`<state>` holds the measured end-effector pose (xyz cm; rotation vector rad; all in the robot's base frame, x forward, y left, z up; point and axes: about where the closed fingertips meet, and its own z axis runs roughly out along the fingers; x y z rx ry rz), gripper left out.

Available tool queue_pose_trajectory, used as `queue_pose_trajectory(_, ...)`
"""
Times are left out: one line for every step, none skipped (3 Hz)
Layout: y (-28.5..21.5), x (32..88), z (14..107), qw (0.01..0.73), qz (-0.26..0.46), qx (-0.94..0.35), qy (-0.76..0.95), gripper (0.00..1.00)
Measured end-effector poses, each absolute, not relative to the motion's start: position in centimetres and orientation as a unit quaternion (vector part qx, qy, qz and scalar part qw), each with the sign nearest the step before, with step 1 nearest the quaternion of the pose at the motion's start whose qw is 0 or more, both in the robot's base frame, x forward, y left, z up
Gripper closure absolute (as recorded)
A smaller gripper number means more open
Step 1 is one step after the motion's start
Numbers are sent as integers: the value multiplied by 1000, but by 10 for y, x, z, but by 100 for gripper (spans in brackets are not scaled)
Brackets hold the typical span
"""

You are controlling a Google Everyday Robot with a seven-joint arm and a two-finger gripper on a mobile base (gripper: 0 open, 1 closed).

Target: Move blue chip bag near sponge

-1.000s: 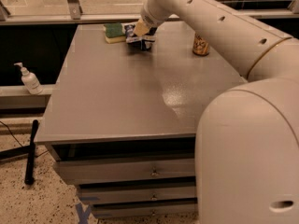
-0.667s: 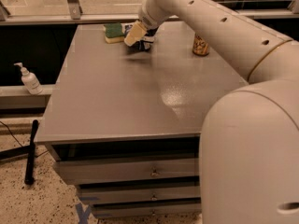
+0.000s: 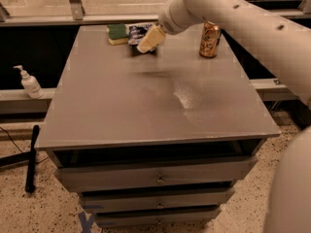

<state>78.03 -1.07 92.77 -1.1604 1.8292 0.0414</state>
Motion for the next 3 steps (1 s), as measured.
queue_pose_trajectory(-26, 740, 923, 492, 67, -473, 728, 0)
queue_pose_trajectory(-33, 704, 913, 518, 143, -467, 702, 0)
queue_pose_trajectory(-56, 668, 916, 544, 228, -458, 665, 0)
